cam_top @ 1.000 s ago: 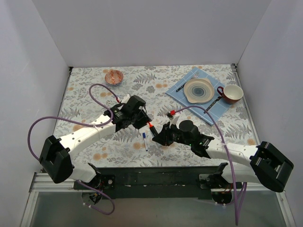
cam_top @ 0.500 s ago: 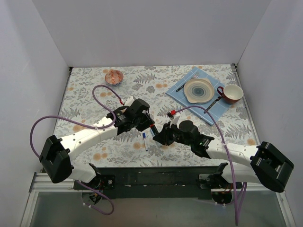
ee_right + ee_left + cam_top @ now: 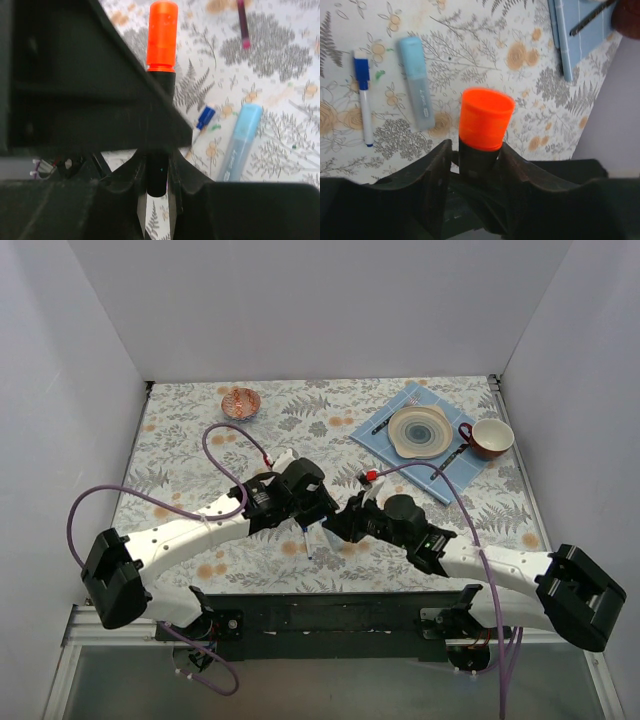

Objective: Insert the pens into the pen caps

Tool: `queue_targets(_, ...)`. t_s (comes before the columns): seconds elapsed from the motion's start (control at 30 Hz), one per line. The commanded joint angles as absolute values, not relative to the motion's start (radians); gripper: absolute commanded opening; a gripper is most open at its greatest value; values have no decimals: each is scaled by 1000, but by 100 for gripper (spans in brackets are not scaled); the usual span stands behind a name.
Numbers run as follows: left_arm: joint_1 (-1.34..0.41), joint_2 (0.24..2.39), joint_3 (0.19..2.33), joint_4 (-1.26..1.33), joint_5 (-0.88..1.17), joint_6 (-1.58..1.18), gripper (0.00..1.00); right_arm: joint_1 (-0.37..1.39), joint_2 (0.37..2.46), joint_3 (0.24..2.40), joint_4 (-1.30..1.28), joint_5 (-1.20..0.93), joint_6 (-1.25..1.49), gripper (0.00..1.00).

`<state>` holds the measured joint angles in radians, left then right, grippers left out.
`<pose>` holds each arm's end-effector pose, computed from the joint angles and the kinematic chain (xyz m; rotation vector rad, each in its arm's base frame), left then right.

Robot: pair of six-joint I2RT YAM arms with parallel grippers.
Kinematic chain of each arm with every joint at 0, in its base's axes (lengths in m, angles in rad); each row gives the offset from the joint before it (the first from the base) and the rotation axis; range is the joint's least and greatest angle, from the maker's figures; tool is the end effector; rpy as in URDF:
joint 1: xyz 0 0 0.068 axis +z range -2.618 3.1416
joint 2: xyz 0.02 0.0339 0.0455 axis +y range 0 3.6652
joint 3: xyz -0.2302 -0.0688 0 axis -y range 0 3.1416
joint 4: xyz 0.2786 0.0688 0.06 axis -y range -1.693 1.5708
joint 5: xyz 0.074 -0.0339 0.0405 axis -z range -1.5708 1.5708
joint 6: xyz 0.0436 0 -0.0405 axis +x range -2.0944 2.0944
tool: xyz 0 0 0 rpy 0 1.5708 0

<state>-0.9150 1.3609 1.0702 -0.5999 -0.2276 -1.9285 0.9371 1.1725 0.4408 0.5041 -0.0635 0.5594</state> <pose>0.2087 -0.2551 0.2257 -1.3972 2.2934 -0.8934 0.1710 0.2374 0.1577 -0.4132 1.9006 1.0967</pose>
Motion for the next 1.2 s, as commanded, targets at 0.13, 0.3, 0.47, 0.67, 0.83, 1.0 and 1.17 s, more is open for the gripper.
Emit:
queue_targets(0.13, -950, 1198, 1034, -491, -114, -1847, 62, 936, 1048, 402, 772, -43, 489, 1)
queue_targets(0.3, -950, 1074, 951, -335, -2, -1709, 72, 933, 974, 416, 724, -29, 476, 1)
queue_targets(0.47, -950, 901, 858, -199, 35, -1611, 85, 931, 891, 426, 689, -52, 482, 1)
queue_targets(0.67, -950, 853, 917, -247, 48, -1459, 85, 928, 827, 416, 706, -145, 503, 1)
queue_targets(0.83, -950, 838, 972, -275, 20, -1367, 85, 928, 801, 410, 742, -215, 531, 1)
queue_targets(1.0, -948, 834, 1031, -265, 34, -1252, 85, 930, 775, 419, 764, -293, 548, 1)
queue_targets(1.17, -950, 853, 1074, -241, 72, -1210, 82, 928, 773, 422, 808, -356, 586, 1)
